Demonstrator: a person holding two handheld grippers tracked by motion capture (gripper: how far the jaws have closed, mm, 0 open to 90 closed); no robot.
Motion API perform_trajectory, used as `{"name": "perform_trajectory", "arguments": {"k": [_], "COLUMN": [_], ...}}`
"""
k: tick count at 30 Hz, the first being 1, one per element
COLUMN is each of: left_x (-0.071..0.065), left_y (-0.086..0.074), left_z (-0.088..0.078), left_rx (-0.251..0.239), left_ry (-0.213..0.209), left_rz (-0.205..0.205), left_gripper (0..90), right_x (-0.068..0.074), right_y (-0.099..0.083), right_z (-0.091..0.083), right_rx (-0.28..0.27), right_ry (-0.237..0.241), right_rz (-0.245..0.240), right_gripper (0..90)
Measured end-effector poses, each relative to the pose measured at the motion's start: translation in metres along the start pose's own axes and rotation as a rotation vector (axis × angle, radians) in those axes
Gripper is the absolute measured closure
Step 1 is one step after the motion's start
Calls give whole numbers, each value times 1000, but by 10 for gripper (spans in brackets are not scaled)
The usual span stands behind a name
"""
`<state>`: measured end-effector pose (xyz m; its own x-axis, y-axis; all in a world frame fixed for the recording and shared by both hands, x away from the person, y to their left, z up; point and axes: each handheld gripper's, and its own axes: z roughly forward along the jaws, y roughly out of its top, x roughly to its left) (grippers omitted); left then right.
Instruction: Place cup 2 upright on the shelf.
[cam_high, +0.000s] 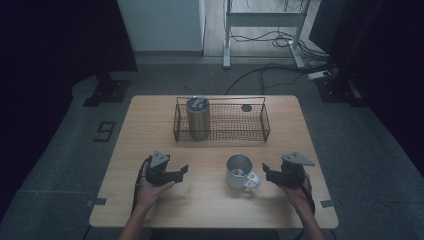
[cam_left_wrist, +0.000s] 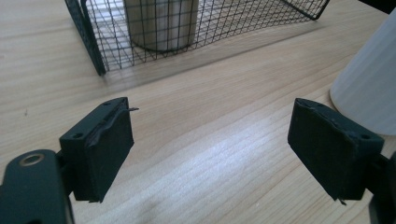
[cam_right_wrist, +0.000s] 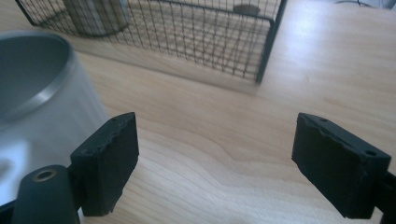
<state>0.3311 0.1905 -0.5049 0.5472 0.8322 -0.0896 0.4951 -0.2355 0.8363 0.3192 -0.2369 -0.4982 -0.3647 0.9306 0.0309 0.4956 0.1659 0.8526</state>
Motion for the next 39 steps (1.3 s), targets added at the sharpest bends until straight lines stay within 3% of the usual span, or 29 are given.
{"name": "perform_trajectory", "arguments": {"k": [6, 9, 14, 24, 39], "left_x": [-5, -6, -6, -8, -11], "left_y": [-2, -2, 0, 2, -3], "left_z": [5, 5, -1, -8, -4], "left_rx": [23, 27, 10, -4, 26], "left_ry": [6, 22, 33, 37, 59], "left_rz": [25, 46, 43, 38, 61], "left_gripper": [143, 143, 143, 143, 143], "right_x": [10, 14, 26, 57, 70], "right_y": [13, 18, 30, 52, 56], "right_z": [-8, -10, -14, -12, 5], "right_rx": [-36, -45, -79, -93, -63], "right_ry": [4, 26, 88, 182, 252], "right_rz": [24, 25, 17, -50, -42], "right_gripper": [145, 145, 144, 129, 76]}}
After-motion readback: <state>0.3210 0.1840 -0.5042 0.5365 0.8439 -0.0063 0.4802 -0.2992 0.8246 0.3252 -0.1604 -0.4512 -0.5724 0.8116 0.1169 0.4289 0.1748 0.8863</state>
